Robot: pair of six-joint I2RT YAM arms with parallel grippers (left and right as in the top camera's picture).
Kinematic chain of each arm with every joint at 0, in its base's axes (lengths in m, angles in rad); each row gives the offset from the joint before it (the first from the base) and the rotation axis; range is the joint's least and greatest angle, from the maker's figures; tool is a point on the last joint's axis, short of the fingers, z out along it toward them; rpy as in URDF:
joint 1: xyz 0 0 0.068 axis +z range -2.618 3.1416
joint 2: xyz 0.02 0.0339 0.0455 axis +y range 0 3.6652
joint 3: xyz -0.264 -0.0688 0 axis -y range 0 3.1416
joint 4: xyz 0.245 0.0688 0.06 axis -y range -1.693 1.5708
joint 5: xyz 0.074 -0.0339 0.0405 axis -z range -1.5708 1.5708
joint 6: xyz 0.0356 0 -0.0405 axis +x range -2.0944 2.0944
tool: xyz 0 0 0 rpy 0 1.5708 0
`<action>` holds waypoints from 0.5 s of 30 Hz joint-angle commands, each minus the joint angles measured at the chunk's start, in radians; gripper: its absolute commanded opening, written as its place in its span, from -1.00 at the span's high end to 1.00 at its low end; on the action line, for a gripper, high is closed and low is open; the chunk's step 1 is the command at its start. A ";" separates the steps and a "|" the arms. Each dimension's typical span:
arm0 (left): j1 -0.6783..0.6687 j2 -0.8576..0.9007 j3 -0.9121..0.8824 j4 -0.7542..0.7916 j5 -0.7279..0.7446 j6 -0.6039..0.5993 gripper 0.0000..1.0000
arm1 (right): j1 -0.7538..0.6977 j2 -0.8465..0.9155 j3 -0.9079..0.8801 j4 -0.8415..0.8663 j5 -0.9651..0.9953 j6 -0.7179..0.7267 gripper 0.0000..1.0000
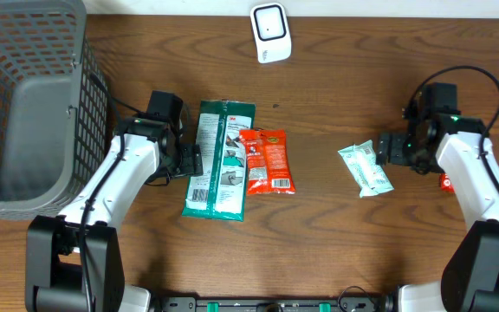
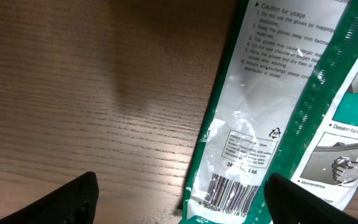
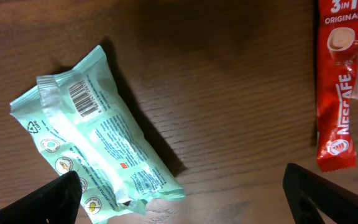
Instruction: Scan the item barcode
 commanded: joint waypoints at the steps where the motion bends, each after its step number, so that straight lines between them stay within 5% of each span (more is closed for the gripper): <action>1: 0.000 -0.001 0.004 -0.003 -0.009 -0.003 -0.72 | -0.025 0.001 -0.003 0.006 -0.047 -0.021 -0.98; 15: 0.000 -0.001 0.004 -0.003 -0.009 -0.003 -0.72 | -0.025 0.001 -0.100 0.135 -0.069 -0.069 -0.97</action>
